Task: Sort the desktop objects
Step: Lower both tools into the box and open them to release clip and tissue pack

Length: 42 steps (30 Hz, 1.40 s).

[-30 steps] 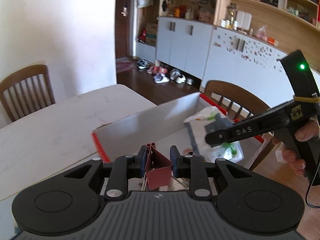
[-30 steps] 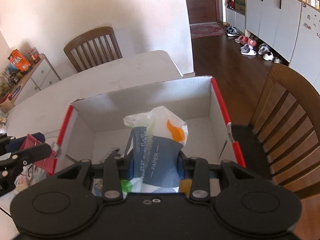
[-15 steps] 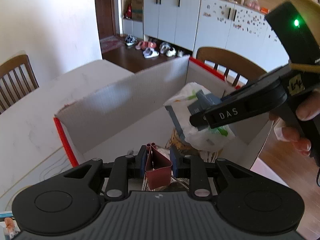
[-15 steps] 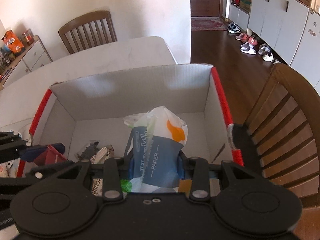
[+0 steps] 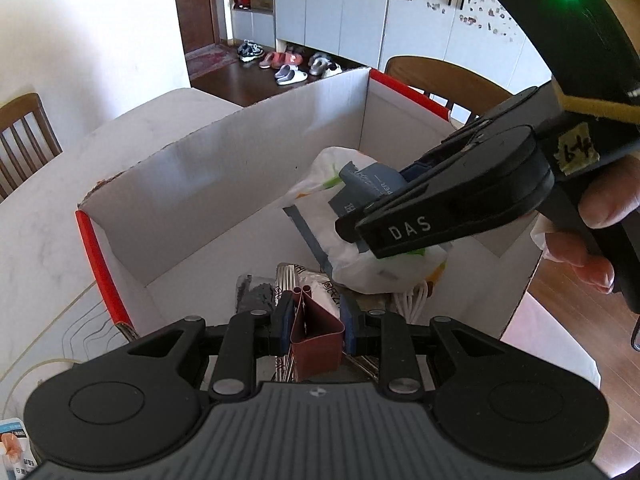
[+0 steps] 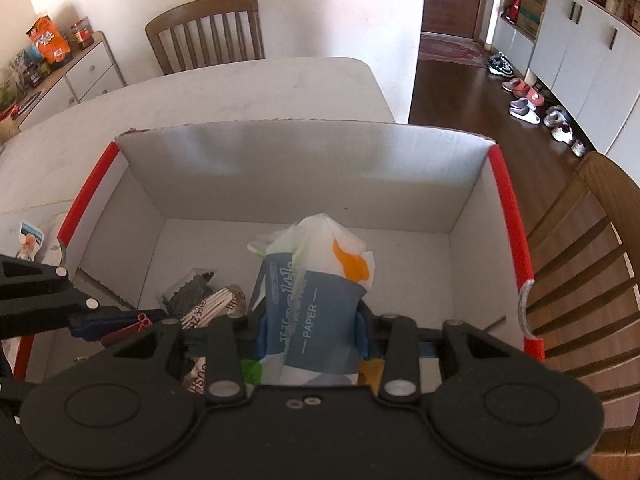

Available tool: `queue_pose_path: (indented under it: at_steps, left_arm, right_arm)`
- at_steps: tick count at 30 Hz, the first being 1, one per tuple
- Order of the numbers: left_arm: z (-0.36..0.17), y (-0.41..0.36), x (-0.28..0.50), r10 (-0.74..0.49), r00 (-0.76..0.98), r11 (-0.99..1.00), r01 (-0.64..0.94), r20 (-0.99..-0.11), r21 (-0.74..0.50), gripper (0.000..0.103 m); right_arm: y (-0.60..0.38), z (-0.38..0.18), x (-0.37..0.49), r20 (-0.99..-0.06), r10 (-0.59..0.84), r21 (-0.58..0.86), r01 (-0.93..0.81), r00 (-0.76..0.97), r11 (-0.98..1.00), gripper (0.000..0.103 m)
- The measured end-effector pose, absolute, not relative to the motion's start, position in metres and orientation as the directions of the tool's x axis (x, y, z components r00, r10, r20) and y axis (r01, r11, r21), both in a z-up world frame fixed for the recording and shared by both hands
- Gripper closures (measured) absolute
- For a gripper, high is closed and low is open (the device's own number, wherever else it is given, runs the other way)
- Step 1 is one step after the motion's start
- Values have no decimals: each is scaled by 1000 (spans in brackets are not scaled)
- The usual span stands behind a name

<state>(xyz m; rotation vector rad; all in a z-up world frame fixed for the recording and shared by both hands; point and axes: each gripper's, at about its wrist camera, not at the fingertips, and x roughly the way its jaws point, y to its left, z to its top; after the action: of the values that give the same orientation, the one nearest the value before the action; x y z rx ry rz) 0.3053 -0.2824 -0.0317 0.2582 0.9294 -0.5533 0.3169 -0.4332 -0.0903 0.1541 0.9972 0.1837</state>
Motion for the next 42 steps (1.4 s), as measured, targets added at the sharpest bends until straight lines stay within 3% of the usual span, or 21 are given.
queue_pose_path:
  at_steps: [6, 13, 30, 32, 33, 34, 42]
  left_arm:
    - [-33, -281, 307, -334, 478, 846, 531, -812, -35, 80]
    - [-29, -272, 308, -341, 499, 864, 500, -797, -57, 80]
    - [-14, -264, 295, -351, 541, 881, 468, -764, -73, 77]
    - [-11, -261, 290, -363, 545, 881, 465, -756, -87, 62]
    - [-10, -259, 287, -369, 550, 881, 463, -749, -94, 36]
    - [-7, -257, 284, -377, 557, 881, 463, -740, -100, 20]
    - [8, -249, 268, -395, 598, 883, 456, -698, -109, 19]
  right_arm:
    - [-437, -90, 316, -821, 228, 224, -72, 524, 972, 57]
    - [-441, -89, 310, -813, 245, 254, -57, 529, 966, 39]
    - [-452, -65, 293, -773, 284, 301, -66, 568, 951, 22]
    - [-453, -62, 290, -766, 293, 309, -71, 573, 948, 21]
    - [-454, -60, 289, -763, 296, 314, -72, 575, 947, 20]
    - [-454, -59, 287, -758, 299, 318, -71, 579, 945, 18]
    - [-453, -51, 279, -732, 311, 334, -79, 606, 939, 12]
